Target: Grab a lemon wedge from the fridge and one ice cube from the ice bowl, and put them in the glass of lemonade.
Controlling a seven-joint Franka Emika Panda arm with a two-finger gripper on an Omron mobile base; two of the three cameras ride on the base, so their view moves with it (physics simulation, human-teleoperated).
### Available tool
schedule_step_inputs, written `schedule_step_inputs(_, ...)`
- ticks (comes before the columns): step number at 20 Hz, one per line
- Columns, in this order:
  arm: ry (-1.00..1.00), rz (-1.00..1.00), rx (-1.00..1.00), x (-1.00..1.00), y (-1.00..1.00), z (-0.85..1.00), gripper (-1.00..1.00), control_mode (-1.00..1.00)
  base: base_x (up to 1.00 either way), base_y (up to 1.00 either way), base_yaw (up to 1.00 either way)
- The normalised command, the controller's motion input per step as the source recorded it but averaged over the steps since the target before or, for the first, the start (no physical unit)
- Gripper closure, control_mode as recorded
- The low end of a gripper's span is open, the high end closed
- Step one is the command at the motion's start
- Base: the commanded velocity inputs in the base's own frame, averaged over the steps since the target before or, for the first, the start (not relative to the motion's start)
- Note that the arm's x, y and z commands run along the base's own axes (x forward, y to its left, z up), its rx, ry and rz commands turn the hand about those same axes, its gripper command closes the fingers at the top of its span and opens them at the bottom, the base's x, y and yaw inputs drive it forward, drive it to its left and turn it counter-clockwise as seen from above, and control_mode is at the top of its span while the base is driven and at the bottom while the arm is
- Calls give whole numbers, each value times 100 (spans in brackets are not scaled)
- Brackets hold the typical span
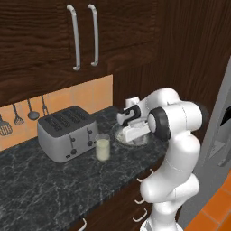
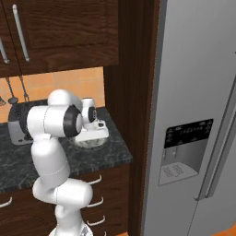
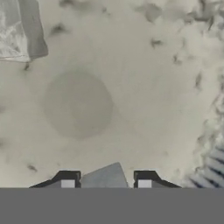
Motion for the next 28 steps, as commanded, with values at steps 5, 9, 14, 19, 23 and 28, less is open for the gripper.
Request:
schedule_step_inputs(5, 6, 0, 0, 1, 2, -12, 100, -100, 0, 0, 0)
schedule_step_inputs(9, -14, 0, 0, -42, 0, 38, 100, -100, 0, 0, 0)
schedule_step_inputs(14, -28, -1, 0, -36, 8, 68, 100, -100, 0, 0, 0)
schedule_step_inputs(19, -33, -1, 0, -57, 11, 61, 100, -100, 0, 0, 0)
schedule_step_inputs(23, -37, 0, 0, -68, 10, 53, 100, -100, 0, 0, 0)
schedule_step_inputs(28, -23, 1, 0, -53, 39, 54, 100, -100, 0, 0, 0)
